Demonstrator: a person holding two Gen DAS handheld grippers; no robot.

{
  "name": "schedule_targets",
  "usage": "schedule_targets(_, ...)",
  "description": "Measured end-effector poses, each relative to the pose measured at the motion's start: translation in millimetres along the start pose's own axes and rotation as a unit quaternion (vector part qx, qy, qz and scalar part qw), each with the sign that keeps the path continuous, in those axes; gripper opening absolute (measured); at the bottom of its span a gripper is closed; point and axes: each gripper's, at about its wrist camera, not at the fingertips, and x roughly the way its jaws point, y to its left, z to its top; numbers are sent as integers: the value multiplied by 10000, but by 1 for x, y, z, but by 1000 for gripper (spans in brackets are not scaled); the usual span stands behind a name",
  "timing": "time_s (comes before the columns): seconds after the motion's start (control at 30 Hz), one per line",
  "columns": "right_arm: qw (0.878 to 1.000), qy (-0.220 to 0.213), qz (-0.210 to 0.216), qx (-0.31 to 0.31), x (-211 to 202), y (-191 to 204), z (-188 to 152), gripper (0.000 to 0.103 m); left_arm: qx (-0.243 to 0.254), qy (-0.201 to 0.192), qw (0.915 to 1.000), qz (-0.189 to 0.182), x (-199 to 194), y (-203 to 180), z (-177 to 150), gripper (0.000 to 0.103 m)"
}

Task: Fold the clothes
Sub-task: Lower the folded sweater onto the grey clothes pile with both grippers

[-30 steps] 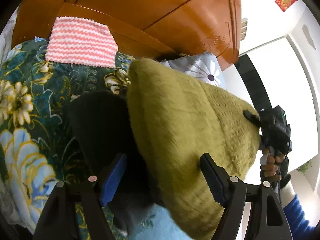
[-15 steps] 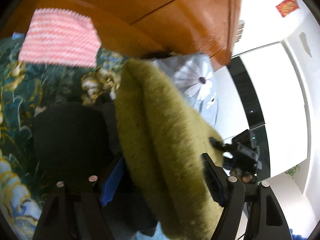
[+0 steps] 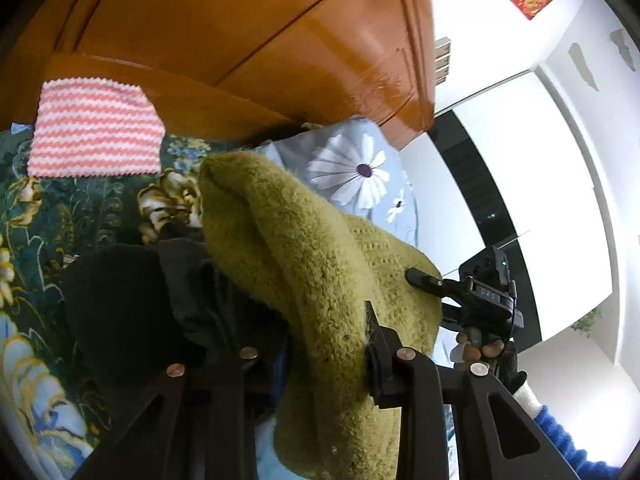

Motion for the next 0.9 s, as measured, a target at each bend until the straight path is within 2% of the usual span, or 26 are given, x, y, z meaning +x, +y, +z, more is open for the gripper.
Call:
schedule_targets(0.23,9958,207,332,-822,-14,53,4,39,169,-270,9995,-89,-54,-24,-3,32)
schedule_targets(0.33,9943,372,323,-950,-1,54,9,39,161,-273,9995,59,-51,-15,-3,32)
schedule_targets(0.57,9960,770,-157,-428,49,-2,22,39,-260,-48,9980,568,-2,41,-15,33)
schedule_targets(0.67,9957,869,-231,-222,68,-27,17,40,-615,-107,9966,537,6,68,-22,37)
schedule_targets(0.8,9974,709,-37,-120,76,-46,12,40,-644,-92,9959,629,12,78,-29,41)
schedule_targets(0.9,9974,705,-78,-96,75,-45,13,40,-552,-51,9962,668,13,75,-29,43)
